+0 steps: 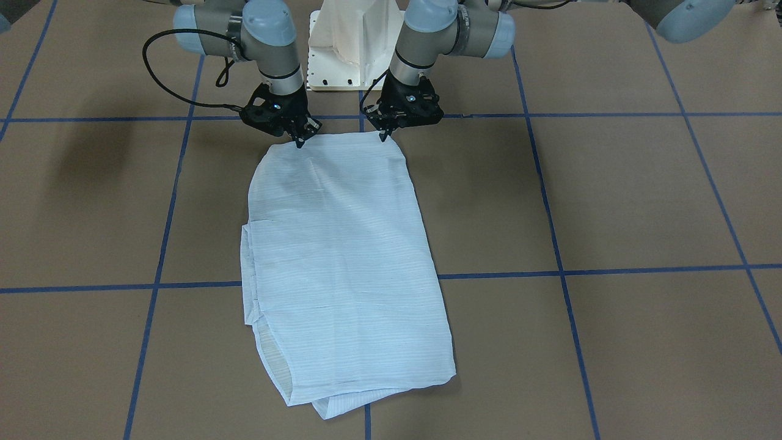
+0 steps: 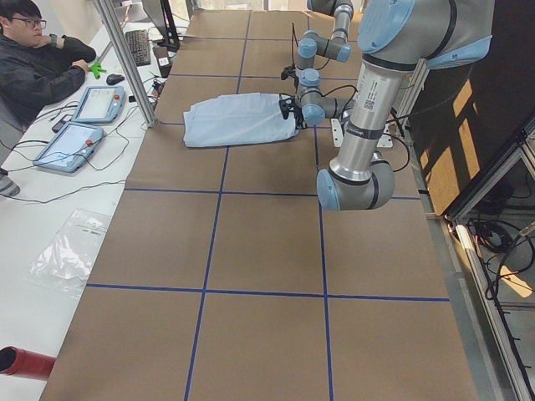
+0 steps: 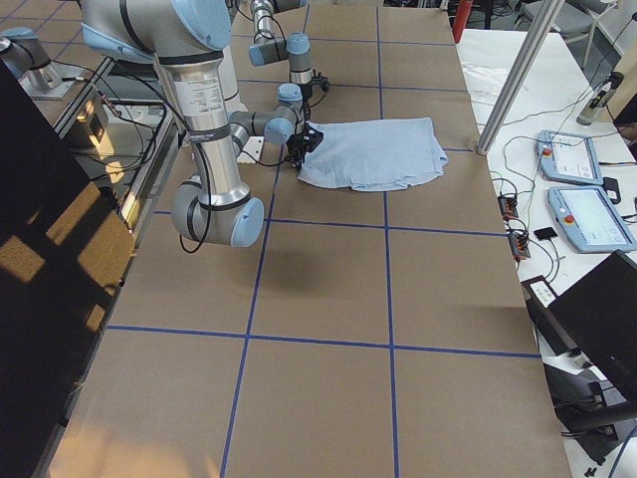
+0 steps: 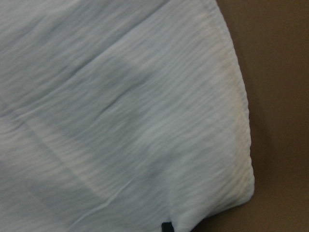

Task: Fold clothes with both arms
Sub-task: 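Lower the right gripper to the shirt's near edge beside the left gripper, then grasp the near edge with both grippers and lift it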

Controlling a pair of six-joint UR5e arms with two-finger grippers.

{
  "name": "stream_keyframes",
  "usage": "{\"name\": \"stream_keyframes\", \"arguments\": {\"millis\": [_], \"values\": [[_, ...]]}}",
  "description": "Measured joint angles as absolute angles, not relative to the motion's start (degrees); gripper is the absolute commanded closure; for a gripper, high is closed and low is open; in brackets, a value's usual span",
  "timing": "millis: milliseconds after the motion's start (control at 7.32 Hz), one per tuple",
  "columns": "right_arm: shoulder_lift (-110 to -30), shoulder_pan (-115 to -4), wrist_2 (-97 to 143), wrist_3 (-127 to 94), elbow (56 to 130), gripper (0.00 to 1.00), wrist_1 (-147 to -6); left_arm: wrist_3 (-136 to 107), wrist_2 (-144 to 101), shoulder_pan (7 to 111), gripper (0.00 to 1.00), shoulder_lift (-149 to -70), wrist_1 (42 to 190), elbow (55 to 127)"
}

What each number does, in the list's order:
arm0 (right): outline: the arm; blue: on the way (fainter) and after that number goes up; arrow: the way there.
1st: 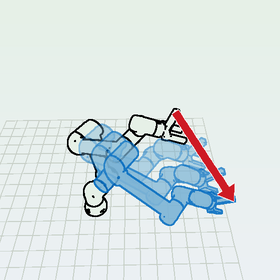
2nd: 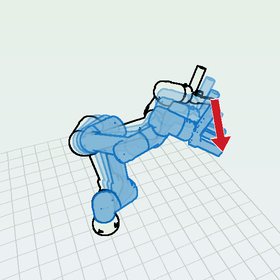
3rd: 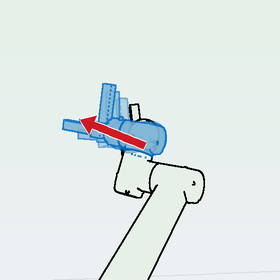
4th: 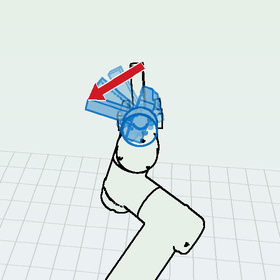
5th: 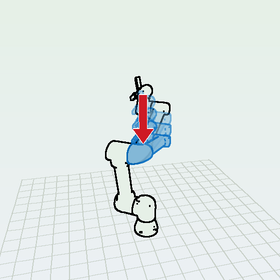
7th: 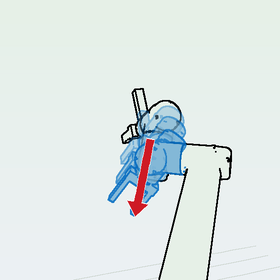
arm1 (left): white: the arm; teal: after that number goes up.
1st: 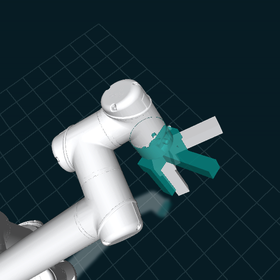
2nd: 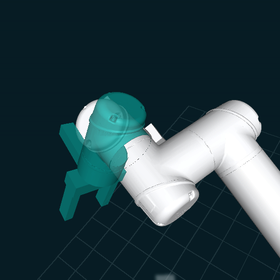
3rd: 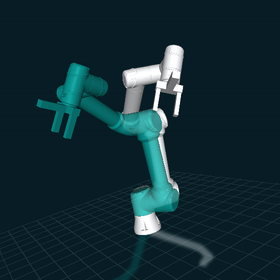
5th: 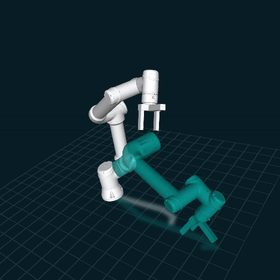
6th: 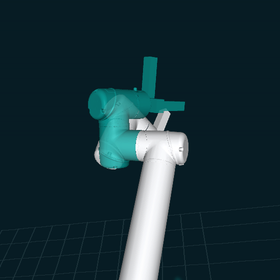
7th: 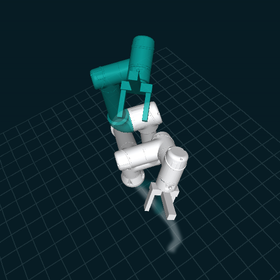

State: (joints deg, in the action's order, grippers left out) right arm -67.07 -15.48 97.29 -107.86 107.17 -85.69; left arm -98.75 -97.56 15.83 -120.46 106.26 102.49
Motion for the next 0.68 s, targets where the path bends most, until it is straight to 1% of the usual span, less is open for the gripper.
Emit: {"name": "stream_keyframes", "arguments": {"millis": [410,683], "values": [[-67.13,-15.88,97.54,-107.85,109.90,1.00,-85.84,-98.70,-97.56,15.93,1.00,-120.33,106.11,103.25],[-67.58,-16.17,98.34,-107.76,112.50,1.00,-85.74,-98.70,-98.45,15.94,1.00,-119.93,103.35,107.17]]}}
